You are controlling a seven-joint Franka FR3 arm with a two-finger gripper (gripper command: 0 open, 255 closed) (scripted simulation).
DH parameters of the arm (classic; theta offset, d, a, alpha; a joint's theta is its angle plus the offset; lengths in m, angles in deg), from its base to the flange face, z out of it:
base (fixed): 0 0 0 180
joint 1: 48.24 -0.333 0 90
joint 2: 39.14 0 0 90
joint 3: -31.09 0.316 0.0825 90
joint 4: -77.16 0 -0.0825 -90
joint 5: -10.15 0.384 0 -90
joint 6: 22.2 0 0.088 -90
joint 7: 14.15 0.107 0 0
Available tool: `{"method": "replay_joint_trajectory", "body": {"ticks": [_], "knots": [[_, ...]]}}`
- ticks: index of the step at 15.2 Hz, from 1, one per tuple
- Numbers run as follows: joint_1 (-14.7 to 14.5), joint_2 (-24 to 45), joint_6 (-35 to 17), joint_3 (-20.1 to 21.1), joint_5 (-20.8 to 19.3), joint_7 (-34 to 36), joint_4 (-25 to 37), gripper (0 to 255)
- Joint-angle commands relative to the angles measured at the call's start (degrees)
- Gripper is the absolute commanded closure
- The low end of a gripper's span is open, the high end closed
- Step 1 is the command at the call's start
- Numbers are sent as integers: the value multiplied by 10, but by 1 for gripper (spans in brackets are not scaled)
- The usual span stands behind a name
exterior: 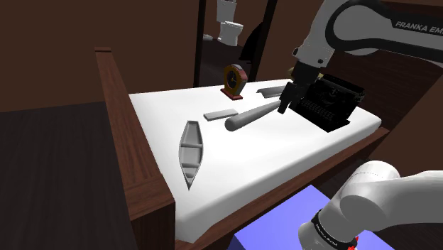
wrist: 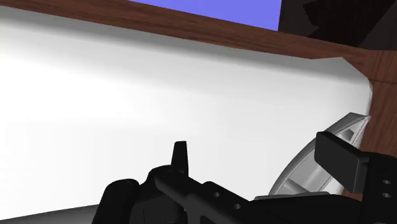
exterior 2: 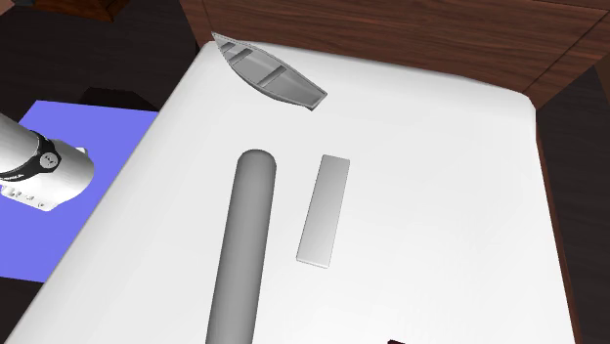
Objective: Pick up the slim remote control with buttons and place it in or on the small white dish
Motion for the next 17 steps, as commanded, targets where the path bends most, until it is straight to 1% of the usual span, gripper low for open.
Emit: {"method": "replay_joint_trajectory", "body": {"ticks": [1,5,9,13,17], "knots": [[0,0,0,0,0,0,0,0],[-12,63,-55,-38,-29,-99,3,0],[-26,137,-108,-73,-49,-194,22,0],[-41,220,-156,-103,-57,-288,56,0],[-55,309,-197,-126,-52,-380,103,0]]}}
